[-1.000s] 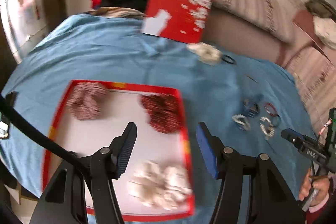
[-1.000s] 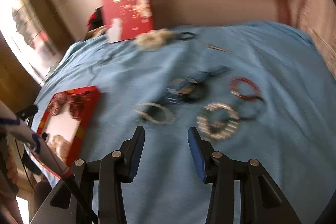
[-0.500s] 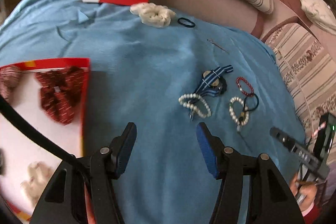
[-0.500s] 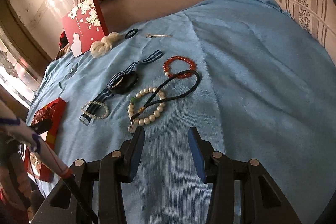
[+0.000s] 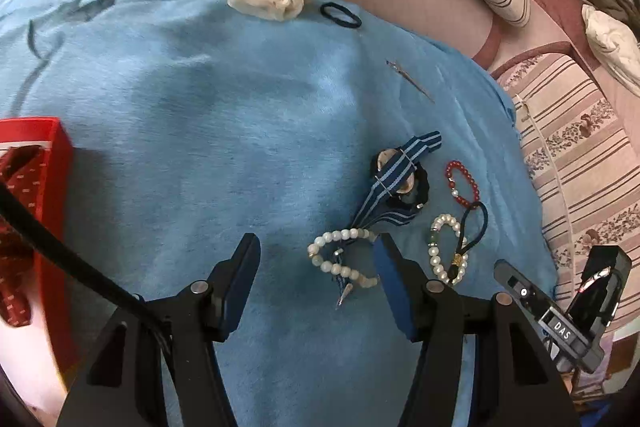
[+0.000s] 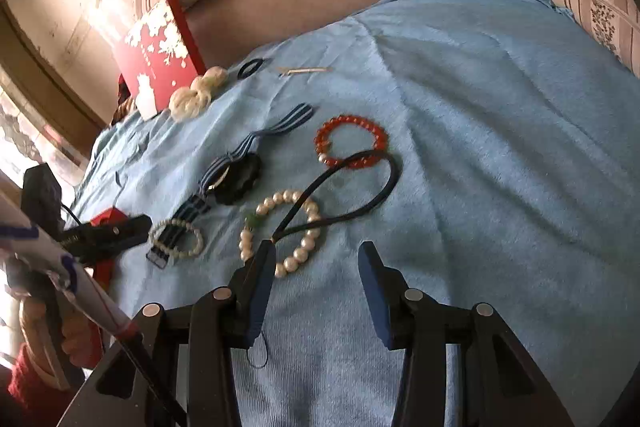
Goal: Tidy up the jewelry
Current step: 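Grasp the white pearl bracelet with the left tool while the right tool grasps the black cord tie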
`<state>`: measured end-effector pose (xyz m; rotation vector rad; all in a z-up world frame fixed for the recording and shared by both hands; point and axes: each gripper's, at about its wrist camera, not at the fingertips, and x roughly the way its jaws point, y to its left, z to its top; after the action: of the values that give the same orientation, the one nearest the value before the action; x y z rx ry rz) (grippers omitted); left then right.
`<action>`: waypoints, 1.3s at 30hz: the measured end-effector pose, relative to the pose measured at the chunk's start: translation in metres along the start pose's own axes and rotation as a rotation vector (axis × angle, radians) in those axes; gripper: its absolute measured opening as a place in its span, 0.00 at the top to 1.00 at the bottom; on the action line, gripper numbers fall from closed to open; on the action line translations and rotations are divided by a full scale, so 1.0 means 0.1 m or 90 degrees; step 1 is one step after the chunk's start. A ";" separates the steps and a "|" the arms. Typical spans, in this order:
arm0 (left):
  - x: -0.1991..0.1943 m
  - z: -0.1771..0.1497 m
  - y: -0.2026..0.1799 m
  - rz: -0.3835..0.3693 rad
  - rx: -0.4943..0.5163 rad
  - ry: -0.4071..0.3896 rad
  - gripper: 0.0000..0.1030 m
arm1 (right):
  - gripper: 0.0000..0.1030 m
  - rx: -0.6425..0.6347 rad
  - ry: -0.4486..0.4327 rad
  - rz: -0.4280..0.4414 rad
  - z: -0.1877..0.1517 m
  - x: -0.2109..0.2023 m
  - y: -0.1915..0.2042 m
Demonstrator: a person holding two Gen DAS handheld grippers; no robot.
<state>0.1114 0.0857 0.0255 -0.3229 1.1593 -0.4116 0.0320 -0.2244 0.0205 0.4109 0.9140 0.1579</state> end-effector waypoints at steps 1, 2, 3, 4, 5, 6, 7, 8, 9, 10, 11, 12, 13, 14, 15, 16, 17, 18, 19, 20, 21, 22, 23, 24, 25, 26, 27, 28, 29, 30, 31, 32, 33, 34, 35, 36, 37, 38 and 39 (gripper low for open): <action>0.03 0.01 0.01 -0.008 -0.003 0.006 0.44 | 0.55 0.006 -0.001 0.002 0.02 -0.01 -0.03; 0.05 0.01 0.01 -0.014 -0.005 0.008 0.44 | 0.55 0.010 -0.002 0.004 0.03 -0.01 -0.04; 0.08 0.02 0.01 -0.029 -0.008 0.012 0.44 | 0.55 0.013 -0.003 0.003 0.05 -0.01 -0.05; 0.09 0.02 0.02 -0.038 -0.011 0.014 0.45 | 0.55 0.014 -0.004 0.002 0.05 -0.01 -0.06; 0.10 0.02 0.02 -0.045 -0.014 0.014 0.53 | 0.55 0.016 -0.004 0.003 0.06 0.00 -0.07; 0.12 0.03 0.02 -0.063 -0.020 0.018 0.60 | 0.55 0.017 -0.005 0.004 0.06 0.00 -0.08; 0.13 0.03 0.02 -0.073 -0.024 0.023 0.75 | 0.55 0.020 -0.004 0.008 0.06 0.00 -0.08; 0.14 0.03 0.02 -0.085 -0.029 0.028 0.91 | 0.55 0.023 -0.003 0.011 0.06 0.01 -0.09; 0.14 0.02 0.02 -0.093 -0.032 0.032 0.94 | 0.55 0.026 -0.002 0.016 0.06 0.03 -0.08; 0.12 0.02 0.01 -0.099 -0.033 0.028 0.95 | 0.55 0.030 0.000 0.023 0.05 0.04 -0.08; 0.10 0.01 0.00 -0.097 -0.032 0.023 0.95 | 0.55 0.031 0.002 0.028 0.05 0.05 -0.08; 0.04 0.01 0.00 -0.094 -0.033 0.013 0.95 | 0.55 0.030 0.003 0.030 0.04 0.06 -0.06; -0.01 0.00 0.01 -0.096 -0.037 0.005 0.95 | 0.55 0.027 0.004 0.032 0.04 0.07 -0.04; -0.06 0.00 0.02 -0.097 -0.040 -0.001 0.95 | 0.55 0.024 0.005 0.033 0.03 0.08 -0.03; -0.14 -0.01 0.05 -0.097 -0.043 -0.013 0.95 | 0.55 0.020 0.006 0.034 0.03 0.09 -0.01; -0.19 -0.02 0.06 -0.094 -0.043 -0.020 0.95 | 0.55 0.019 0.006 0.035 0.03 0.10 0.00; -0.23 -0.03 0.08 -0.088 -0.041 -0.025 0.95 | 0.55 0.021 0.006 0.035 0.03 0.11 0.00; -0.30 -0.06 0.10 -0.077 -0.037 -0.032 0.95 | 0.55 0.024 0.005 0.033 0.04 0.11 0.00; -0.32 -0.06 0.12 -0.072 -0.035 -0.035 0.95 | 0.55 0.032 0.001 0.030 0.06 0.12 -0.02; -0.35 -0.08 0.15 -0.067 -0.032 -0.036 0.95 | 0.55 0.038 -0.001 0.029 0.07 0.13 -0.04; -0.36 -0.11 0.19 -0.062 -0.032 -0.033 0.95 | 0.55 0.047 -0.003 0.025 0.10 0.15 -0.06; -0.35 -0.13 0.21 -0.059 -0.032 -0.031 0.95 | 0.55 0.060 -0.007 0.009 0.12 0.16 -0.10; -0.33 -0.15 0.24 -0.053 -0.031 -0.025 0.95 | 0.55 0.069 -0.011 -0.003 0.14 0.17 -0.14; -0.31 -0.16 0.27 -0.047 -0.031 -0.021 0.95 | 0.55 0.081 -0.016 -0.016 0.16 0.18 -0.18; -0.28 -0.17 0.28 -0.045 -0.032 -0.019 0.95 | 0.55 0.089 -0.020 -0.033 0.19 0.19 -0.23; -0.27 -0.18 0.30 -0.045 -0.032 -0.017 0.95 | 0.55 0.090 -0.021 -0.046 0.21 0.21 -0.24; -0.24 -0.18 0.32 -0.046 -0.034 -0.014 0.95 | 0.55 0.088 -0.020 -0.054 0.22 0.24 -0.25; -0.23 -0.19 0.32 -0.047 -0.035 -0.014 0.95 | 0.55 0.082 -0.014 -0.062 0.24 0.31 -0.25; -0.22 -0.18 0.32 -0.048 -0.035 -0.013 0.95 | 0.55 0.073 -0.013 -0.069 0.26 0.35 -0.24; -0.22 -0.19 0.31 -0.049 -0.035 -0.014 0.95 | 0.60 0.064 -0.016 -0.076 0.28 0.38 -0.23; -0.23 -0.19 0.29 -0.046 -0.033 -0.016 0.95 | 0.75 0.046 -0.019 -0.096 0.30 0.42 -0.20; -0.25 -0.19 0.26 -0.042 -0.030 -0.019 0.95 | 0.87 0.034 -0.015 -0.106 0.33 0.45 -0.18; -0.30 -0.18 0.21 -0.038 -0.021 -0.026 0.95 | 0.96 0.030 -0.007 -0.103 0.35 0.47 -0.17; -0.36 -0.18 0.17 -0.039 -0.015 -0.033 0.95 | 0.96 0.032 -0.005 -0.101 0.36 0.46 -0.17; -0.41 -0.19 0.14 -0.041 -0.011 -0.039 0.95 | 0.96 0.030 -0.011 -0.100 0.37 0.42 -0.16; -0.52 -0.18 0.08 -0.043 -0.002 -0.051 0.95 | 0.96 0.024 -0.020 -0.101 0.37 0.35 -0.13; -0.60 -0.19 0.04 -0.045 0.005 -0.060 0.95 | 0.96 0.013 -0.032 -0.100 0.37 0.25 -0.08; -0.69 -0.20 0.01 -0.048 0.011 -0.067 0.95 | 0.96 0.006 -0.040 -0.100 0.36 0.19 -0.05; -0.80 -0.21 -0.03 -0.051 0.019 -0.077 0.95 | 0.96 -0.005 -0.052 -0.098 0.36 0.07 0.02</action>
<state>0.0647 0.1201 0.0842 -0.3638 1.0234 -0.4728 0.0649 -0.2306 0.0351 0.3354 0.8607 0.0032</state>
